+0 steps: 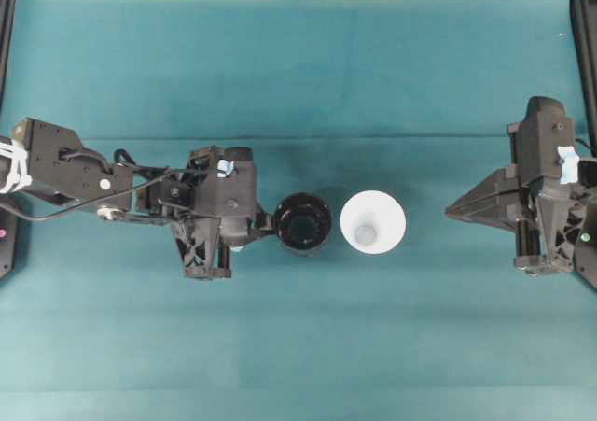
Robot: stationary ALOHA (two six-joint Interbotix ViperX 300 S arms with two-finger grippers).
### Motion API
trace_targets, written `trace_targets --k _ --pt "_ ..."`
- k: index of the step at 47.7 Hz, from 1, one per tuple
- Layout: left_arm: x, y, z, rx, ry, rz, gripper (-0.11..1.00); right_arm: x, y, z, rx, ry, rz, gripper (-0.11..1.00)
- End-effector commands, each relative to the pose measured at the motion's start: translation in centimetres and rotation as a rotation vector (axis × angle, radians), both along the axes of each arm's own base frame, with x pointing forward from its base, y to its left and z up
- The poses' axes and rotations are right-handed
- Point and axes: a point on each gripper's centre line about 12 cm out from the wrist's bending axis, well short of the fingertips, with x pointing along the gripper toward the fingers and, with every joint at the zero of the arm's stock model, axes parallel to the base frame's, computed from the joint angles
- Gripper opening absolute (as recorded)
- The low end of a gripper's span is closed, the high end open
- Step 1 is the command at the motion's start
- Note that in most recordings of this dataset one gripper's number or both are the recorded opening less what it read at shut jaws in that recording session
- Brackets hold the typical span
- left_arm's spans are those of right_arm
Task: Put a paper cup into the cup holder on your left arm.
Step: 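Grip the mug handle with the left gripper and slide the mug rightward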
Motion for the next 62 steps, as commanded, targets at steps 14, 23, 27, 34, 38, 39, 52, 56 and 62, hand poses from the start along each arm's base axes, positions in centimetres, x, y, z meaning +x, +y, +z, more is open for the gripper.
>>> trace_targets --k 14,23,27,34,38,39,52,56,62 --pt "0.7 0.4 0.7 0.005 -0.014 0.007 0.3 0.2 0.0 0.4 0.007 -0.017 -0.006 -0.03" --pt "0.6 0.7 0.7 -0.003 -0.009 0.02 0.3 0.2 0.0 0.4 0.007 -0.015 -0.007 -0.03" --pt "0.7 0.8 0.8 -0.003 -0.017 0.025 0.3 0.2 0.0 0.4 0.007 -0.015 -0.006 -0.03" --pt "0.9 1.2 1.0 -0.002 -0.032 0.035 0.3 0.1 0.0 0.3 0.007 -0.014 -0.006 -0.03" --pt "1.0 1.3 1.0 -0.002 -0.037 0.035 0.3 0.1 0.0 0.3 0.007 -0.014 -0.006 -0.03" --pt "1.1 1.3 1.1 -0.002 -0.04 0.035 0.3 0.1 0.0 0.3 0.007 -0.014 -0.006 -0.03" --pt "0.9 1.0 0.8 -0.004 -0.009 0.031 0.3 0.2 0.0 0.3 0.007 -0.015 -0.007 -0.03" --pt "0.9 1.0 0.8 -0.004 -0.008 0.029 0.3 0.1 0.0 0.3 0.006 -0.014 -0.005 -0.03" --pt "1.0 1.0 0.9 -0.005 -0.011 0.03 0.31 0.1 0.0 0.3 0.007 -0.015 -0.006 -0.03"
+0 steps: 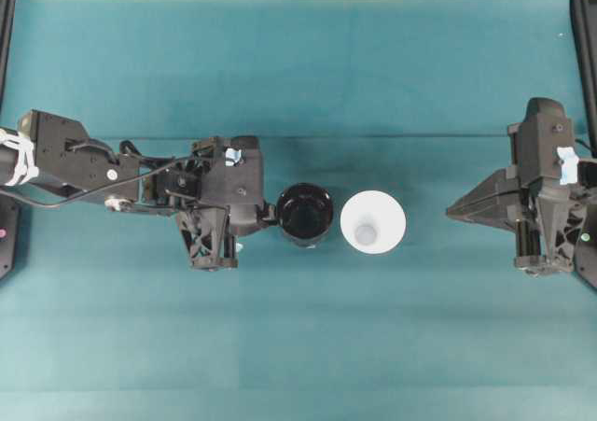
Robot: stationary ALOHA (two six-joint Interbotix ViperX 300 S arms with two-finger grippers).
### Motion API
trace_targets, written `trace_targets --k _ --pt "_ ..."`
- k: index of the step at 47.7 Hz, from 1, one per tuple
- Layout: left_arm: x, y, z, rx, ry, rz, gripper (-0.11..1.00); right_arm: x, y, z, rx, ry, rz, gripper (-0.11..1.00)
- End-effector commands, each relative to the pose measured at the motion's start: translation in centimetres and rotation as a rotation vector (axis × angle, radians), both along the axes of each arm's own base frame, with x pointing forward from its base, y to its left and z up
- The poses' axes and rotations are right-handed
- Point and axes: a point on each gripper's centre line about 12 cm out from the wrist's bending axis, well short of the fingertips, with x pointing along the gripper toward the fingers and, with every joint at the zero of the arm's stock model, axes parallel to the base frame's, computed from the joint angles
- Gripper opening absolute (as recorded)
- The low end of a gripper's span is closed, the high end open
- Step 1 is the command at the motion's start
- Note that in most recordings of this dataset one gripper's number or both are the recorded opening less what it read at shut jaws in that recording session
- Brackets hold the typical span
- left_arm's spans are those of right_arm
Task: Put a paper cup into the cup holder on your left arm.
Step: 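Grip the mug handle with the left gripper and slide the mug rightward, then release the mug handle and move the right gripper over the paper cup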
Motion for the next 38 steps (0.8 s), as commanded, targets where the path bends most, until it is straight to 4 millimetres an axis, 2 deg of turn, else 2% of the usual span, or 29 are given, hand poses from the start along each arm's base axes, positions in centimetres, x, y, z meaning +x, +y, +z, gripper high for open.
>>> trace_targets --k 1,4,10,16,38 --pt "0.51 -0.04 0.6 0.001 -0.021 -0.002 0.31 0.22 0.0 0.46 0.007 -0.02 -0.006 -0.03" --pt "0.62 -0.09 0.71 0.001 -0.031 -0.003 0.36 0.22 0.0 0.46 0.006 -0.02 -0.005 -0.03" --pt "0.74 -0.09 0.77 0.003 -0.043 -0.004 0.67 0.22 0.0 0.46 0.007 -0.02 -0.006 -0.03" --pt "0.78 -0.38 0.87 0.004 -0.049 -0.013 0.84 0.22 0.0 0.46 0.007 -0.02 -0.006 -0.03" --pt "0.33 -0.45 0.8 0.003 -0.032 -0.015 0.86 0.5 -0.03 0.13 0.007 0.009 -0.007 -0.03"
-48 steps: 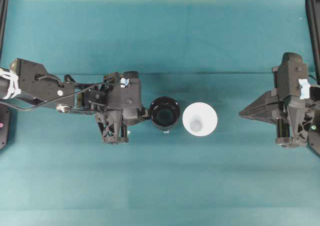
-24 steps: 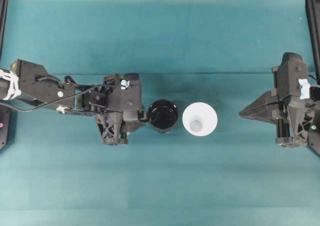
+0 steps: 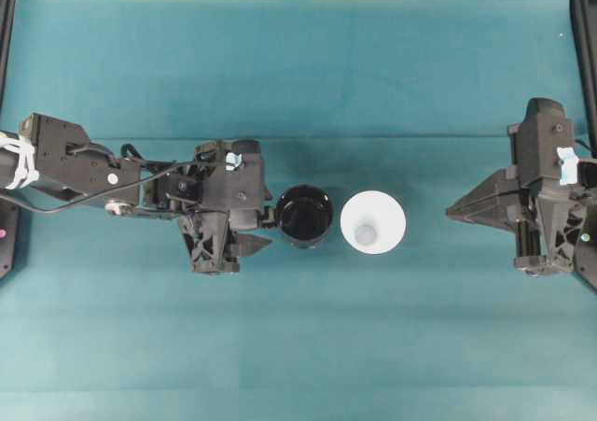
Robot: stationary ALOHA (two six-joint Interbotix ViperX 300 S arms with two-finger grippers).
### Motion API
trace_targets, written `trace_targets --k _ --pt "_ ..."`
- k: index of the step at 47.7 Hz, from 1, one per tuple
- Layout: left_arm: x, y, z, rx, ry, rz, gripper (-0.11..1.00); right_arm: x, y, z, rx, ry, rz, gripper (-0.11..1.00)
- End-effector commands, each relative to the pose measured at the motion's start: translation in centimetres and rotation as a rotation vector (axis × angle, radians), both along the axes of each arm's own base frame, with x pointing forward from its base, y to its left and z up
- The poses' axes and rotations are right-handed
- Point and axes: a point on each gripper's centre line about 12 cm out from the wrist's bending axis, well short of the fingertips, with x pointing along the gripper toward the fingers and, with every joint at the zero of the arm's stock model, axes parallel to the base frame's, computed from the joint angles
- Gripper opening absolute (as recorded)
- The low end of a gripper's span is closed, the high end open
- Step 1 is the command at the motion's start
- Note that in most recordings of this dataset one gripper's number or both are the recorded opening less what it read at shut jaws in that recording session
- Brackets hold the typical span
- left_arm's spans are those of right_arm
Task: Put a paper cup into the cup holder on your left arm.
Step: 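Release the mug handle and move the right gripper over the paper cup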
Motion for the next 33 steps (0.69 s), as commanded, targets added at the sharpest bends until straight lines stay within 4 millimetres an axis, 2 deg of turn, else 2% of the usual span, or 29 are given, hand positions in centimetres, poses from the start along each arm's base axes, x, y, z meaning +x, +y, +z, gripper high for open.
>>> trace_targets --k 1,12,20,27,33 --pt "0.0 -0.1 0.6 0.004 -0.011 -0.005 0.86 0.6 -0.1 0.3 0.007 0.006 -0.009 -0.03" --pt "-1.4 0.1 2.1 0.005 -0.037 0.0 0.86 2.2 -1.2 0.1 0.022 0.08 -0.069 -0.02" --pt "-2.9 0.1 3.0 -0.001 -0.028 0.01 0.86 3.6 -2.8 0.0 0.068 0.088 -0.173 0.05" --pt "-3.6 0.1 4.2 -0.007 -0.037 0.017 0.86 4.8 -3.0 -0.3 0.073 0.118 -0.181 0.22" --pt "-4.2 0.1 5.0 -0.008 -0.046 0.018 0.86 5.9 -3.0 -0.3 0.074 0.132 -0.181 0.54"
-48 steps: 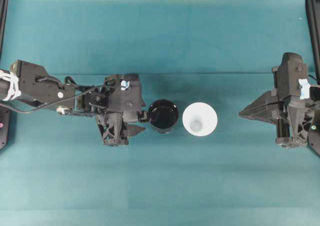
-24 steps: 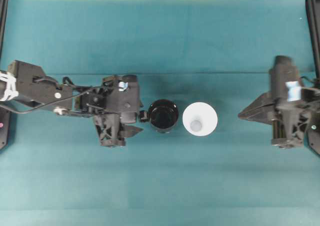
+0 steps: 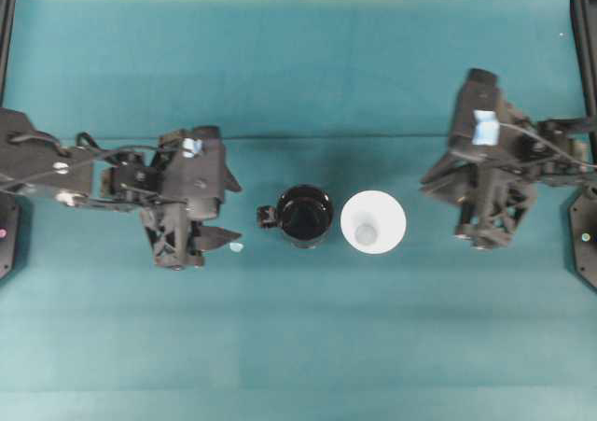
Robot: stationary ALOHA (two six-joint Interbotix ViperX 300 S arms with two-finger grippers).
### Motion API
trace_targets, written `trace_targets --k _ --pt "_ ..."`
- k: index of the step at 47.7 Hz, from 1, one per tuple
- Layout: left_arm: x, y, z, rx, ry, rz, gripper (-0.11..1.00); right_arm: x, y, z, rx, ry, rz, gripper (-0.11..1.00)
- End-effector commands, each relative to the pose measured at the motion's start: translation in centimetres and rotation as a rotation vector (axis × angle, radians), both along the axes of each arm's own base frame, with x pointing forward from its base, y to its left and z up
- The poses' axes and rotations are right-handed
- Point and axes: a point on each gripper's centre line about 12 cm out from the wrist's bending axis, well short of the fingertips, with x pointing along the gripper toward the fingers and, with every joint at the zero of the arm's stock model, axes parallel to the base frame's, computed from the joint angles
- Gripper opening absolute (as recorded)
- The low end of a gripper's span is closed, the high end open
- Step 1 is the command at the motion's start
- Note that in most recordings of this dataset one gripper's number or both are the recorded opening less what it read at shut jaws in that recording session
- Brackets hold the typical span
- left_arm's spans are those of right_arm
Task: Put a paper cup into the cup holder on your left arm.
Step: 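Release the mug handle and move the right gripper over the paper cup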
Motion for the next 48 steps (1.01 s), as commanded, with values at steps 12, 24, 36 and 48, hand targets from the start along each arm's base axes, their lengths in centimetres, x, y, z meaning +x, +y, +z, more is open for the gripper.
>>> trace_targets --k 12,24,36,48 --pt "-1.0 -0.1 1.0 -0.001 -0.028 -0.001 0.86 3.4 -0.4 1.1 0.001 0.003 -0.004 0.86" --pt "-1.0 -0.1 1.0 -0.018 -0.028 0.015 0.86 4.3 -0.6 -0.5 0.002 0.089 -0.002 0.84" --pt "-1.0 -0.1 1.0 -0.019 -0.028 0.016 0.86 5.8 -0.7 -2.3 0.01 0.158 0.0 0.84" --pt "-1.1 -0.2 0.9 -0.019 -0.025 0.015 0.86 6.5 -0.8 -5.2 0.016 0.224 0.001 0.84"
